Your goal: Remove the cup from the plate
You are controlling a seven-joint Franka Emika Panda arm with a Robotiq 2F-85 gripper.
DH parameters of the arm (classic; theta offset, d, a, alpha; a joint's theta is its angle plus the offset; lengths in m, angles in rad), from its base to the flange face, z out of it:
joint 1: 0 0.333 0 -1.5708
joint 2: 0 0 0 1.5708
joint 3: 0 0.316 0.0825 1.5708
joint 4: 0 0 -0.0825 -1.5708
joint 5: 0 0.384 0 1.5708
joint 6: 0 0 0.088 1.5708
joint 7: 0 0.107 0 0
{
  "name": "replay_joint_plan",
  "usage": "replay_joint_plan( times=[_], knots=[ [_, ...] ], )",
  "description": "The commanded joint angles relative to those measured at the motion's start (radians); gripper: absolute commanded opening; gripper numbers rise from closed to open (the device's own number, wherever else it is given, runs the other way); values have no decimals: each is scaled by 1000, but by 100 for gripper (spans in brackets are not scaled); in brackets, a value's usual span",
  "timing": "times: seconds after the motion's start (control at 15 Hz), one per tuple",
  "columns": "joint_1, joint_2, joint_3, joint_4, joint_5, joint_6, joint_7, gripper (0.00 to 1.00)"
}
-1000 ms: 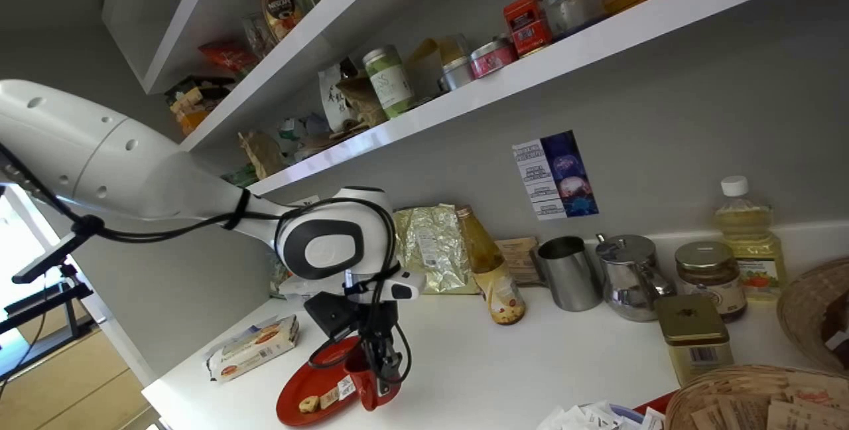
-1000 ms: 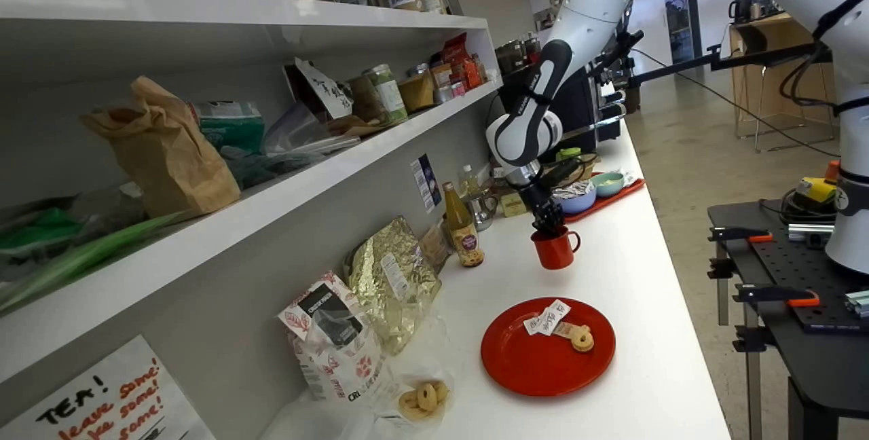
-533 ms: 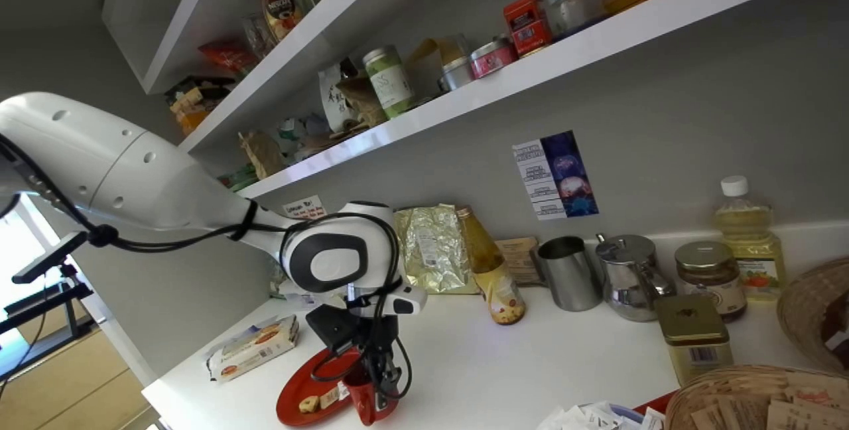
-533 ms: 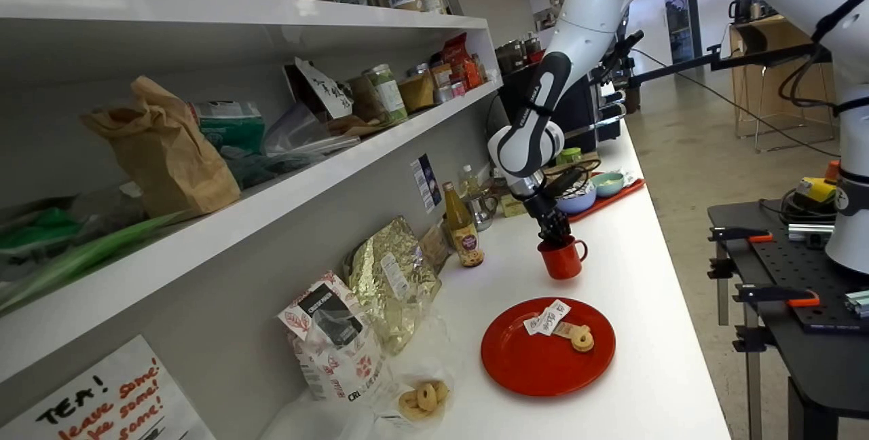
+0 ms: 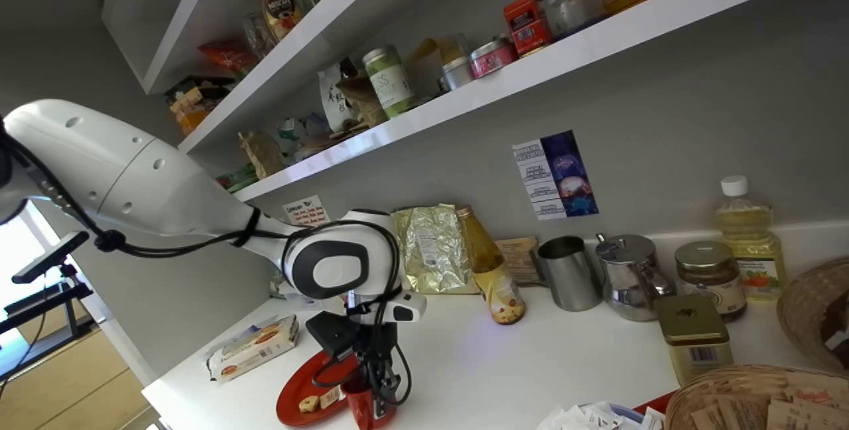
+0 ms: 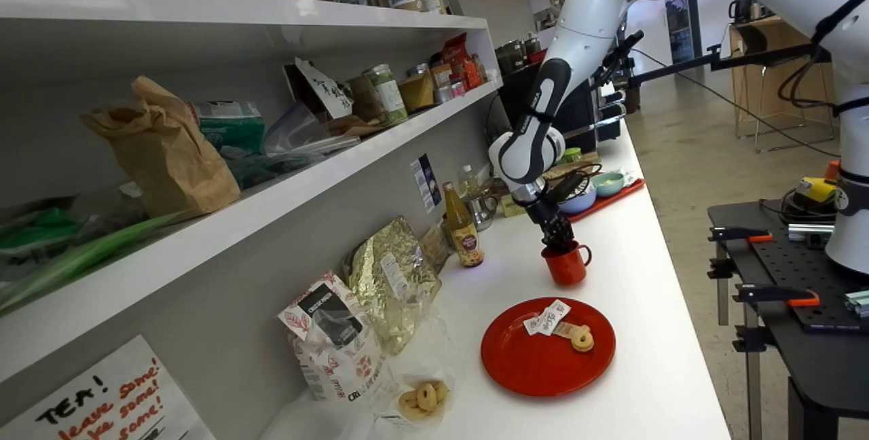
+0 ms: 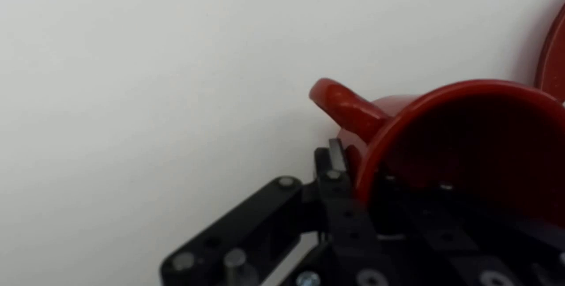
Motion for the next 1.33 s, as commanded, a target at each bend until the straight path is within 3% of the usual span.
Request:
replay_joint_plan(
  times=[0.0, 0.47, 0.53, 0.6, 0.67, 0.8, 0.87, 0.93, 1.0, 1.27],
  knots=[
    [19, 15, -6, 7, -17, 4, 19, 2],
    [25, 20, -5, 3, -20, 1, 13, 2],
    [25, 19, -5, 2, -20, 0, 11, 12],
    [25, 19, -4, 1, -20, 1, 11, 13],
    [24, 18, -4, 0, -19, 2, 10, 5],
    [25, 16, -4, -1, -19, 4, 10, 0],
    [26, 17, -4, -2, -20, 3, 11, 2],
    [14, 19, 1, 3, -5, -2, 1, 32],
    [14, 20, 1, 3, -5, -2, 1, 8],
    [13, 20, 1, 3, -4, -2, 1, 33]
  ],
)
